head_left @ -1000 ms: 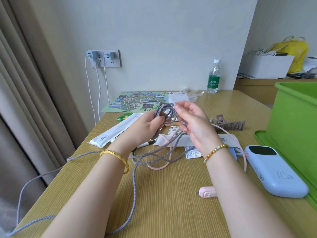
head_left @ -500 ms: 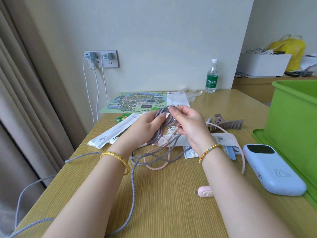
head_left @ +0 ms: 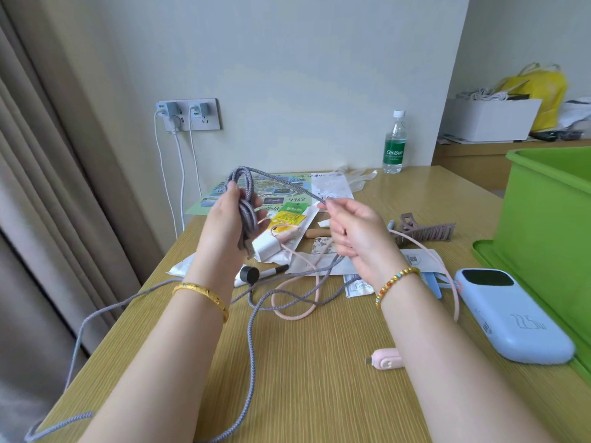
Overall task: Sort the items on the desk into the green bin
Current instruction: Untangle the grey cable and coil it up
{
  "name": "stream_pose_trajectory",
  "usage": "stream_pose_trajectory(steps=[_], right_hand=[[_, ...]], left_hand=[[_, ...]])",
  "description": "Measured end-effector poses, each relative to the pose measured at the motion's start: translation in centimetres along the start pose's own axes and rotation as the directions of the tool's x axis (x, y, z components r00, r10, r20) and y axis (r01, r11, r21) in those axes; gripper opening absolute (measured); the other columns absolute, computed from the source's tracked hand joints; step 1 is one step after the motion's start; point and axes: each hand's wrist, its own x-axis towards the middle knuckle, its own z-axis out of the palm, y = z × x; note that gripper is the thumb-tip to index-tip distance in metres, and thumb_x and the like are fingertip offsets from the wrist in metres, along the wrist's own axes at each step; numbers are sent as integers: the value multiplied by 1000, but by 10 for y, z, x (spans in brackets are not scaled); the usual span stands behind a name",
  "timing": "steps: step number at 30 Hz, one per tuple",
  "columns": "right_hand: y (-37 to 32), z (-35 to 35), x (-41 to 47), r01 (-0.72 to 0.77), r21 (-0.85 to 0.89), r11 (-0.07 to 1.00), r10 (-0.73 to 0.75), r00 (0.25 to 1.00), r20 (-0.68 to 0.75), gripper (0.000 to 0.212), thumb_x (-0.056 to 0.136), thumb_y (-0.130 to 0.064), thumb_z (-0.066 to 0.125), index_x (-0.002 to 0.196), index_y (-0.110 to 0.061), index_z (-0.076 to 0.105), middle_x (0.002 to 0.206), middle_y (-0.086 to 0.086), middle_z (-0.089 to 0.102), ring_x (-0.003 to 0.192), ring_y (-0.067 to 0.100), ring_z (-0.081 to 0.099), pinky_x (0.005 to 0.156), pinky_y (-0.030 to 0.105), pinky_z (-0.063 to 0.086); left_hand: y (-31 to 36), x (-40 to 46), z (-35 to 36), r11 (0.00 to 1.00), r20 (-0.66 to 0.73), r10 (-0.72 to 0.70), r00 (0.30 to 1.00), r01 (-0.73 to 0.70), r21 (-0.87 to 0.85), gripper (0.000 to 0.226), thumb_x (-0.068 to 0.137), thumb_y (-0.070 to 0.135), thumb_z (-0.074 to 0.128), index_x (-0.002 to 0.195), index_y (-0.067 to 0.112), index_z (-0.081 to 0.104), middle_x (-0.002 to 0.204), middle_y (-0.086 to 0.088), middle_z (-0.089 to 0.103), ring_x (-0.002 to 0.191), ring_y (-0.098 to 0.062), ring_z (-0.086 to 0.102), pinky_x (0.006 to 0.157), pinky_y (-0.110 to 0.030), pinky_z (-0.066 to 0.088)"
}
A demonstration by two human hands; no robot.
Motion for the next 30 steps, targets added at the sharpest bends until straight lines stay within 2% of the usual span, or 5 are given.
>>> stream_pose_trajectory(steps=[6,11,14,23,30], right_hand=[[2,7,-6,-72,-363,929,120,987,109,14,93,-18,53,81,-12,58,49,-4,33,31,2,20,32,13,14],[4,17,-12,-5,-558,830,167,957,239,21,92,-26,54,80,-13,63,46,-6,36,30,3,24,32,14,19],[7,24,-15,127,-700,702,111,952,284,33,94,-34,48,68,-20,61,48,-2,36,35,9,29,39,20,25],[13,21,-10,155,-714,683,14,974,224,16,90,-31,56,95,-19,66,72,-9,58,54,-1,51,53,17,44],[6,16,-8,34,-386,922,13,993,118,15,87,-24,62,76,-15,58,58,-8,61,63,9,60,79,37,48]], left_hand=[[-6,-8,7,982,70,-18,997,31,-185,29,100,42,27,91,19,44,82,-7,75,74,-25,73,84,-35,54],[-5,-9,10,989,26,-10,1000,13,-147,33,99,42,30,84,18,44,46,2,57,35,-14,52,49,-28,57],[-7,-7,11,992,-9,-34,999,32,-125,31,98,43,34,80,21,47,56,0,53,39,-11,46,40,-17,44],[-5,-1,4,998,-100,63,993,-60,34,16,95,24,44,80,21,46,70,1,47,54,-11,47,43,-19,42],[2,1,-5,984,-225,119,967,-85,156,17,94,18,35,79,22,42,72,-2,43,51,-14,50,50,-25,42]])
